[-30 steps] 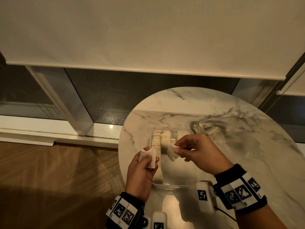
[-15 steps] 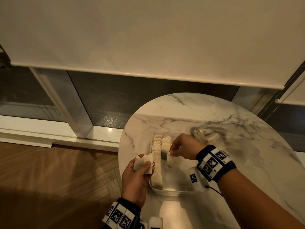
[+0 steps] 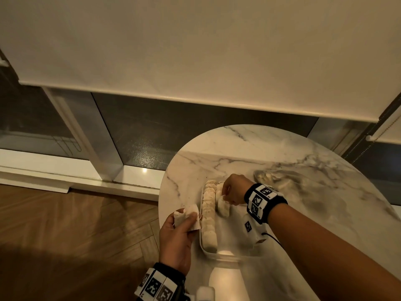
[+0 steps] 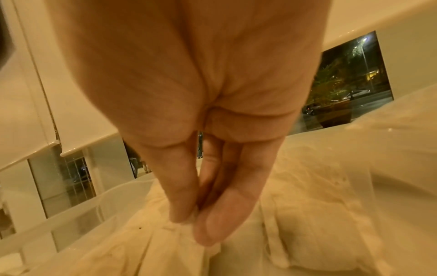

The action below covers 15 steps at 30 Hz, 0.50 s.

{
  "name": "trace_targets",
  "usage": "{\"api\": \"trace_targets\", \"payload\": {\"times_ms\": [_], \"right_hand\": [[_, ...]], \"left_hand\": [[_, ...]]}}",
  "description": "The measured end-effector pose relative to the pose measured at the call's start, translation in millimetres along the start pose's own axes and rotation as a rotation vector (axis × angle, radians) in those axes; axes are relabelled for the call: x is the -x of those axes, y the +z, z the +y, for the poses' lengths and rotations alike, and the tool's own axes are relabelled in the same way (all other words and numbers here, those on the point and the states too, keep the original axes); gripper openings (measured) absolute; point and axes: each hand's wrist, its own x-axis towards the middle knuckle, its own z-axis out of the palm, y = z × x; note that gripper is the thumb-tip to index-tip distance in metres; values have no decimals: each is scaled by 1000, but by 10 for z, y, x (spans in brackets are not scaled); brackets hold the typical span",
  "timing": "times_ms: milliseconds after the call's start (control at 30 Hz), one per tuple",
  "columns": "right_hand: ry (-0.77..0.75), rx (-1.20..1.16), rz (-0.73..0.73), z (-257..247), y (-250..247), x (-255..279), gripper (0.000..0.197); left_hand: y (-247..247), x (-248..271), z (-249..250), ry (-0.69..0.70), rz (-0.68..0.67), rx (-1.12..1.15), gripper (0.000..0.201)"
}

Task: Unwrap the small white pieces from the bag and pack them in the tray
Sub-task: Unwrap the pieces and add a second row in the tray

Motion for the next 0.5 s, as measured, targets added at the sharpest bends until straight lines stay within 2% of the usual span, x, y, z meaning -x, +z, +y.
{"api": "trace_targets", "payload": {"times_ms": [167, 300, 367, 500], "right_hand": [[4, 99, -13, -11, -3, -33, 10], [-17, 56, -237, -70, -43, -5, 11], [-45, 28, -296, -77, -87, -2, 13], [-41, 78, -242, -55, -117, -58, 15]], "left_hand": [[-17, -23, -26, -7, -3, -12, 22], [-45, -39, -58, -24, 18, -15, 26], [-57, -48, -61, -29, 23, -9, 26], [-76, -49, -39, -43, 27, 1, 24]]}}
